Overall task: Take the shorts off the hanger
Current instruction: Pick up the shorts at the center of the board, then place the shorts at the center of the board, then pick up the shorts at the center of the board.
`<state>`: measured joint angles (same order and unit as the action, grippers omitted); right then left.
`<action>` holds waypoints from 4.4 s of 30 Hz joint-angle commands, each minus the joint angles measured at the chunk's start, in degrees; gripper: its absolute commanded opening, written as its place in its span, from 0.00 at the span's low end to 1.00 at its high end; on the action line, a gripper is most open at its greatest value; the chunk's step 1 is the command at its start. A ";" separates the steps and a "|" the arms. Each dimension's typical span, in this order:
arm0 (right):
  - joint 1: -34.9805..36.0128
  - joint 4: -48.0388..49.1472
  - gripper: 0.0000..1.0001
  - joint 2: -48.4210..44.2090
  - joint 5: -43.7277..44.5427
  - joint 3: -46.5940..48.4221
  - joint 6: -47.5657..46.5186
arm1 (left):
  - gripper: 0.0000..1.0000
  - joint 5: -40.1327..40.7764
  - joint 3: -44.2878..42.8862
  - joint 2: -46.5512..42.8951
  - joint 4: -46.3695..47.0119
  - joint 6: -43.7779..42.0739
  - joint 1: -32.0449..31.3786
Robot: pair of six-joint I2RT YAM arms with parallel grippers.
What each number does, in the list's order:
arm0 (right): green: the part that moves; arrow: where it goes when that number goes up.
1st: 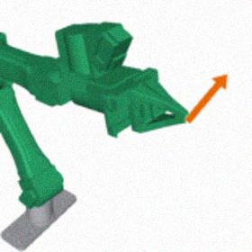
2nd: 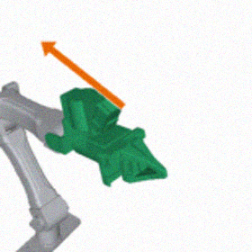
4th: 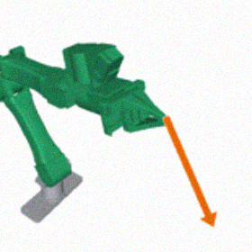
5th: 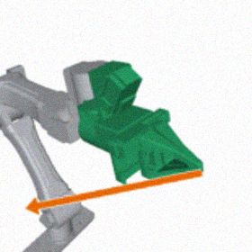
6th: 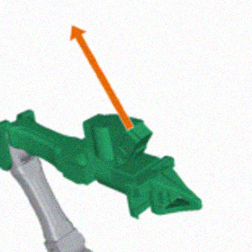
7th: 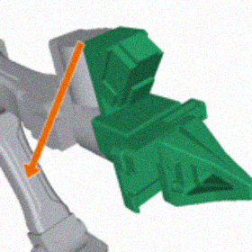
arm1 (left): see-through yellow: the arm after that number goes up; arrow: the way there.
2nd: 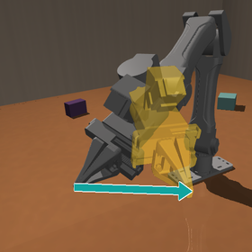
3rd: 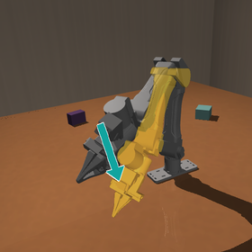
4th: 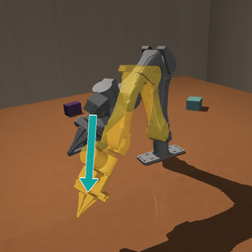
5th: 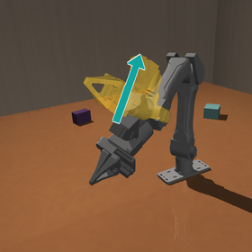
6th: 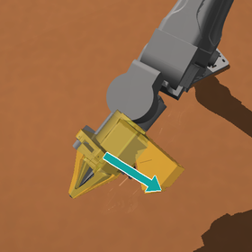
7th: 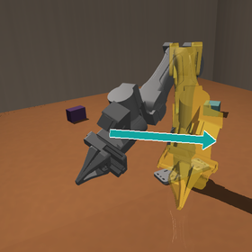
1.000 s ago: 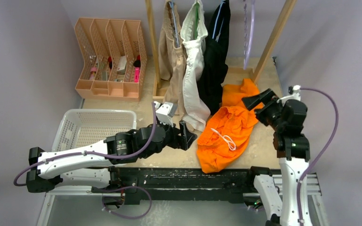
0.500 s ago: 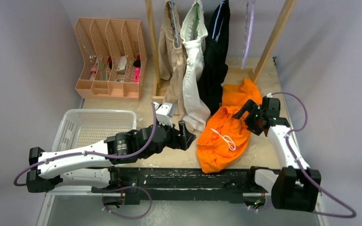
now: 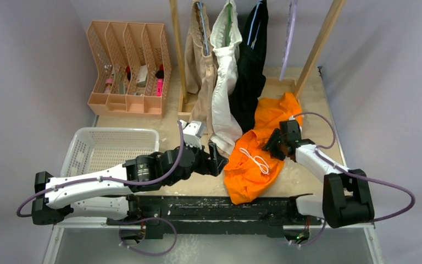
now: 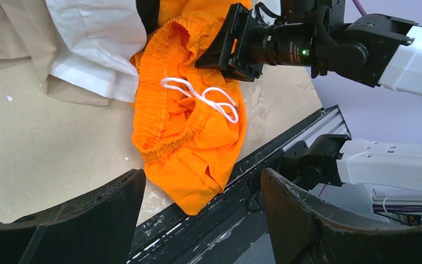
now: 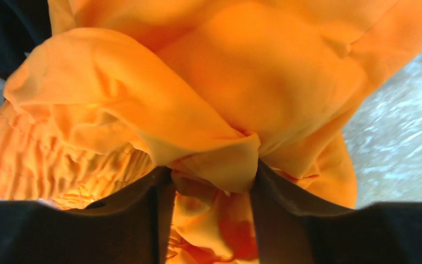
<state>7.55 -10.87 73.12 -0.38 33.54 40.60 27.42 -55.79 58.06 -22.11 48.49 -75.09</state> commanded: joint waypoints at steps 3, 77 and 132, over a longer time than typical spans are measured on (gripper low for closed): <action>2.64 -2.11 0.20 -8.36 9.05 -2.17 6.29 | 0.76 1.08 -0.53 -0.32 -0.39 0.71 -0.23; 2.63 -46.19 0.99 -37.30 34.61 34.24 16.17 | 0.89 3.51 -31.58 54.65 9.18 -13.12 1.69; 2.64 -34.57 0.99 -44.41 16.76 17.81 16.90 | 0.00 52.00 -16.30 -2.29 -46.70 20.14 -4.44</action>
<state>10.17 -48.56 28.82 17.80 51.44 56.64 65.21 -67.48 52.05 -50.52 53.39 -79.50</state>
